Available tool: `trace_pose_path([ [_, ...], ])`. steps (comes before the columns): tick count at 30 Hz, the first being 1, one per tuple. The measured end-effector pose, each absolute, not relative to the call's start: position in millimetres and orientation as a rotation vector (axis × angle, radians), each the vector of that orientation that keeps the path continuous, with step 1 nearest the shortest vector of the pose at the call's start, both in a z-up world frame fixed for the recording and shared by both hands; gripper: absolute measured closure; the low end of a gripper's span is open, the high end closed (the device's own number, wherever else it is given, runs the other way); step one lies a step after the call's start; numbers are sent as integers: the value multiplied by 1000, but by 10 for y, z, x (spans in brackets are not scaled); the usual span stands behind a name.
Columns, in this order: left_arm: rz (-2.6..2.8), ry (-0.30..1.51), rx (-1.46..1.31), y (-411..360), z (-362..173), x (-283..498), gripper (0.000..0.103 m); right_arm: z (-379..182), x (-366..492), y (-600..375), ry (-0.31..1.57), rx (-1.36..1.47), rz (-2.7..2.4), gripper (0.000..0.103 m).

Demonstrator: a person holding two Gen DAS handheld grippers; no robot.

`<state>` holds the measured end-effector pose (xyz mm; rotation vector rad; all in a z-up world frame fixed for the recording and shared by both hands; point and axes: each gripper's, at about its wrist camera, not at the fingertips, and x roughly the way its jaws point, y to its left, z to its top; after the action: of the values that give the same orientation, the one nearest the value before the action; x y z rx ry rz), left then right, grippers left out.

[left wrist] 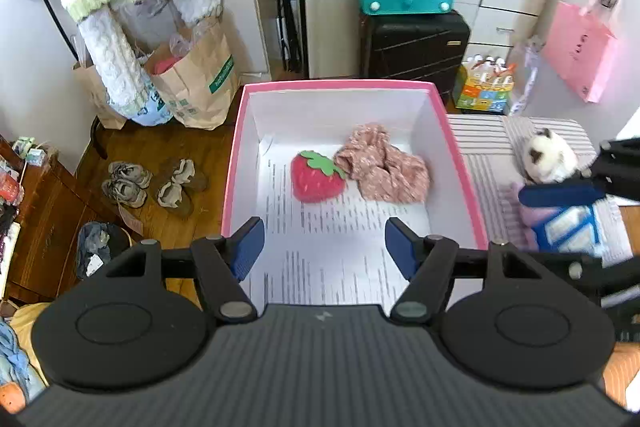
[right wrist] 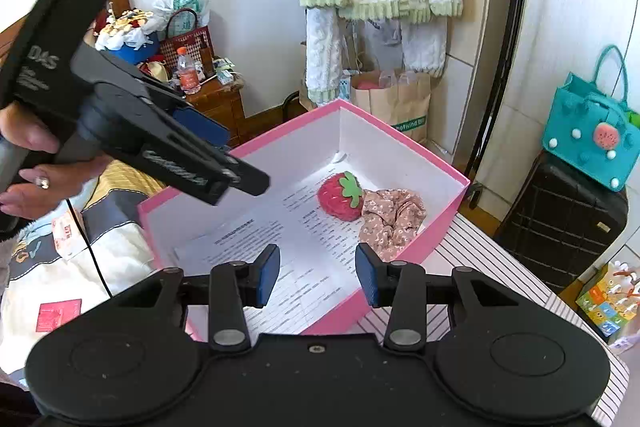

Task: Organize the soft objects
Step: 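Lower both plushes into the shoebox and open both grippers, then move both tools back toward the blue wet-wipes pack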

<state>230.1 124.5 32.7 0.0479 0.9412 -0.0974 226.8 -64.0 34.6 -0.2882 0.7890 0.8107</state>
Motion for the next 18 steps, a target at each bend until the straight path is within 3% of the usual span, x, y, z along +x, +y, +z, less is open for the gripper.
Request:
trace_pose_path([
  [18,-127,801,218,911,772,1231,19,832,1413,-931,664,-358,796,52],
])
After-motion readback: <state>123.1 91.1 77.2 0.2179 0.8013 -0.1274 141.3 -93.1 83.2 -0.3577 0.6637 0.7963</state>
